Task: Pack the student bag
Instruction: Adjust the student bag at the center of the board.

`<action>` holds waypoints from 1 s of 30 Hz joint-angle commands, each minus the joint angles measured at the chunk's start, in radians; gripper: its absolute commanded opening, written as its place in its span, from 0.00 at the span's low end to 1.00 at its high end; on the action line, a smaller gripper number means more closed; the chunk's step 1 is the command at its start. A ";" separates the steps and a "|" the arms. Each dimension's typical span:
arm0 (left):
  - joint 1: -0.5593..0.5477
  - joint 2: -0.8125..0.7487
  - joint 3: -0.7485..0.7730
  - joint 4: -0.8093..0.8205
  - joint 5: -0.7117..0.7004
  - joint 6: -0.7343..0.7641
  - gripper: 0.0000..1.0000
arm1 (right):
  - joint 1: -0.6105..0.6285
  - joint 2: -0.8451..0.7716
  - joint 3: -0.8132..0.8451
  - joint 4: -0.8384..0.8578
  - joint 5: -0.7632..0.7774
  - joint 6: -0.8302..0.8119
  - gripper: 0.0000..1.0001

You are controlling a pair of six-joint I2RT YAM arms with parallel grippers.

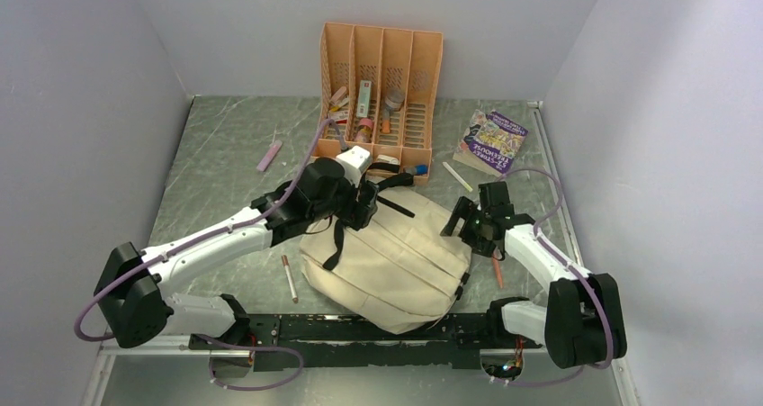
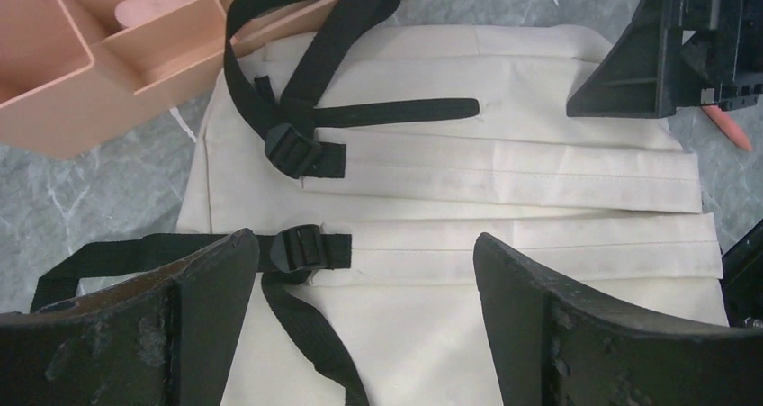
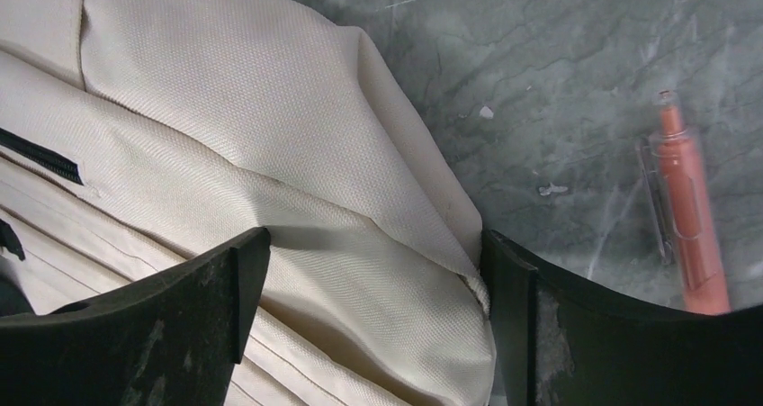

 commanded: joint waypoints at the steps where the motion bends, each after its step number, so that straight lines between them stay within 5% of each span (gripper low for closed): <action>1: -0.033 0.018 0.043 -0.001 -0.028 0.034 0.93 | 0.006 -0.003 -0.026 0.053 -0.076 0.013 0.83; 14: -0.152 0.016 0.112 -0.070 -0.083 0.012 0.92 | 0.004 -0.153 0.049 0.085 -0.328 0.059 0.01; 30: -0.512 0.165 0.399 -0.242 -0.485 -0.033 0.97 | 0.006 -0.270 0.178 0.424 -0.463 0.561 0.00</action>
